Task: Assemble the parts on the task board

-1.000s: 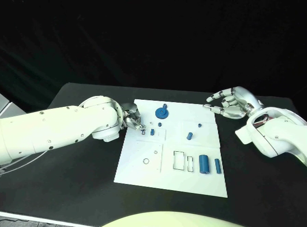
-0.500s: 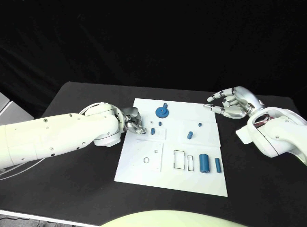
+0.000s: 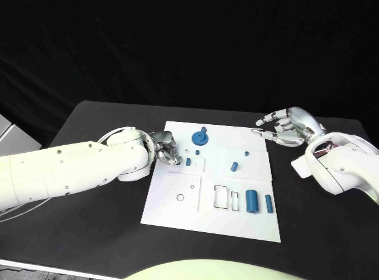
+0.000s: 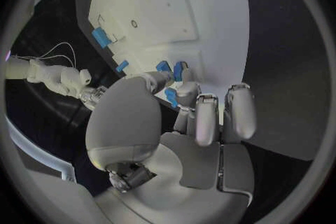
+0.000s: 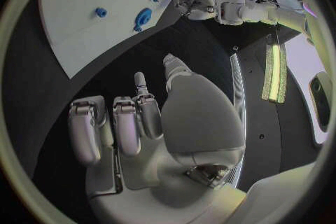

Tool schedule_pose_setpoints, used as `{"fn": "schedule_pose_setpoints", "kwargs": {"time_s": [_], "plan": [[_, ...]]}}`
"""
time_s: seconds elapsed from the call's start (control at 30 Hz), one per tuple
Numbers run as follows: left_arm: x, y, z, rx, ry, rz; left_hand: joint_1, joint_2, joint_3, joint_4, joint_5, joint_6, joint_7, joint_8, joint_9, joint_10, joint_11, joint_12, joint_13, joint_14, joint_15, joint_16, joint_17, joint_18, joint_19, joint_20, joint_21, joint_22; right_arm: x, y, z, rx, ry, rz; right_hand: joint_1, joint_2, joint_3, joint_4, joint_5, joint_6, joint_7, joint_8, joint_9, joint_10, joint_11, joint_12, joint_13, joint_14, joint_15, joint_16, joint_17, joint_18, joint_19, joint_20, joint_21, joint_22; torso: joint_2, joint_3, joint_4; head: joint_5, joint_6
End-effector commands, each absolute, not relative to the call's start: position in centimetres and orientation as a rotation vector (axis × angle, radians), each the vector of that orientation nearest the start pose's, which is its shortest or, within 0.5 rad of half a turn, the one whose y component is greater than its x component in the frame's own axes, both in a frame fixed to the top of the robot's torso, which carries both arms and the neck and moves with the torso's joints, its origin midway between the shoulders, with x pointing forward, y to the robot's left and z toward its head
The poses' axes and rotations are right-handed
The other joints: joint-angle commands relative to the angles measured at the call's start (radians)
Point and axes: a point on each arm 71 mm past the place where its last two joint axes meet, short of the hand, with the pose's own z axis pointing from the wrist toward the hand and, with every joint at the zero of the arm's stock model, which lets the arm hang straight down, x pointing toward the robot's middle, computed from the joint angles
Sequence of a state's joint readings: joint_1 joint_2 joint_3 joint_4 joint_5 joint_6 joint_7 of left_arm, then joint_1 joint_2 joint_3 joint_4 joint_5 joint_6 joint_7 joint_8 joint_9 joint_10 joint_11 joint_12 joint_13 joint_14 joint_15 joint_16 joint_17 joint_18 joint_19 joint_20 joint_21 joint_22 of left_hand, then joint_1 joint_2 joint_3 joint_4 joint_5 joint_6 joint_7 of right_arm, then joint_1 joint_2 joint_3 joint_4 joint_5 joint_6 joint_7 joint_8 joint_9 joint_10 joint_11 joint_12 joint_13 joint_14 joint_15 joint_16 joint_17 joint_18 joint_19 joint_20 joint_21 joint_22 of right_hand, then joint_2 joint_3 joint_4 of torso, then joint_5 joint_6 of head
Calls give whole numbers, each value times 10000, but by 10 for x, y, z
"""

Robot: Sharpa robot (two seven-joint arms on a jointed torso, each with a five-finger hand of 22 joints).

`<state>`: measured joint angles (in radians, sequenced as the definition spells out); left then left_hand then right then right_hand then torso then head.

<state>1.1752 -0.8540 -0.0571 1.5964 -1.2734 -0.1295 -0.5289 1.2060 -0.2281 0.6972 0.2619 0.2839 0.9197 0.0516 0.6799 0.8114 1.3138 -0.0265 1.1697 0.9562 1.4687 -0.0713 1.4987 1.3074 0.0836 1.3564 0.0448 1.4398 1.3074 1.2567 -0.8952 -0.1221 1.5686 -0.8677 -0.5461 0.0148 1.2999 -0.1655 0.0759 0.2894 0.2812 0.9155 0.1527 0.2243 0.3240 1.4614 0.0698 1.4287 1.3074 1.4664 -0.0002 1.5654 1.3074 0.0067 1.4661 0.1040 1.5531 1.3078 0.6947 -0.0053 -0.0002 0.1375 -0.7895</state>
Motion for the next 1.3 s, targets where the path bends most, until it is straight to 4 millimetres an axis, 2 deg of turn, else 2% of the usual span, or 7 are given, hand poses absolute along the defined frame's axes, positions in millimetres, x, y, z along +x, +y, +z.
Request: {"fn": "schedule_pose_setpoints", "kwargs": {"time_s": [0.03,0.47,0.83,1.3], "plan": [[465,205,-222,-1314,20543,-3745,-40,31,1881,-1843,38,146,-64,33,22,73,-7,36,8,637,-69,54,1029,-191,43,-8,41,8,481,-224,-177,3969,15870,9012,33,102,-68,15,36,-64,-17,66,-9,-42,-9,-9,1467,977,-37,-68,2375,-10,940,-37,-51,2495,0,-2,-4,-6,-8],[461,210,-223,-2093,21156,-4066,-71,1,1949,-1891,33,173,-79,41,21,121,-23,75,66,642,-80,61,1043,-191,48,-12,45,13,481,-224,-177,3975,15876,9004,33,102,-68,15,36,-64,-17,66,-9,-42,-9,-9,1467,977,-37,-68,2375,-10,940,-37,-51,2495,-9,5,7,-29,-59],[462,215,-220,-2498,20720,-4203,-76,-6,1991,-1918,36,179,-82,40,19,116,-28,55,39,642,-86,61,1042,-199,76,-14,63,49,481,-224,-177,3973,15869,9008,33,102,-68,15,36,-64,-17,66,-9,-42,-9,-9,1467,977,-37,-68,2375,-10,940,-37,-51,2495,-8,14,-3,-23,-55],[464,215,-218,-2522,20398,-4354,-84,-3,2014,-1923,25,180,-81,36,17,93,-29,8,-29,637,-89,52,1021,-203,88,-16,71,63,481,-224,-177,3975,15870,9008,18,120,-83,14,44,-62,-19,75,-13,-32,-11,3,1476,977,-39,-70,2372,-9,939,-40,-56,2493,-1,6,-4,-46,-58]]}}
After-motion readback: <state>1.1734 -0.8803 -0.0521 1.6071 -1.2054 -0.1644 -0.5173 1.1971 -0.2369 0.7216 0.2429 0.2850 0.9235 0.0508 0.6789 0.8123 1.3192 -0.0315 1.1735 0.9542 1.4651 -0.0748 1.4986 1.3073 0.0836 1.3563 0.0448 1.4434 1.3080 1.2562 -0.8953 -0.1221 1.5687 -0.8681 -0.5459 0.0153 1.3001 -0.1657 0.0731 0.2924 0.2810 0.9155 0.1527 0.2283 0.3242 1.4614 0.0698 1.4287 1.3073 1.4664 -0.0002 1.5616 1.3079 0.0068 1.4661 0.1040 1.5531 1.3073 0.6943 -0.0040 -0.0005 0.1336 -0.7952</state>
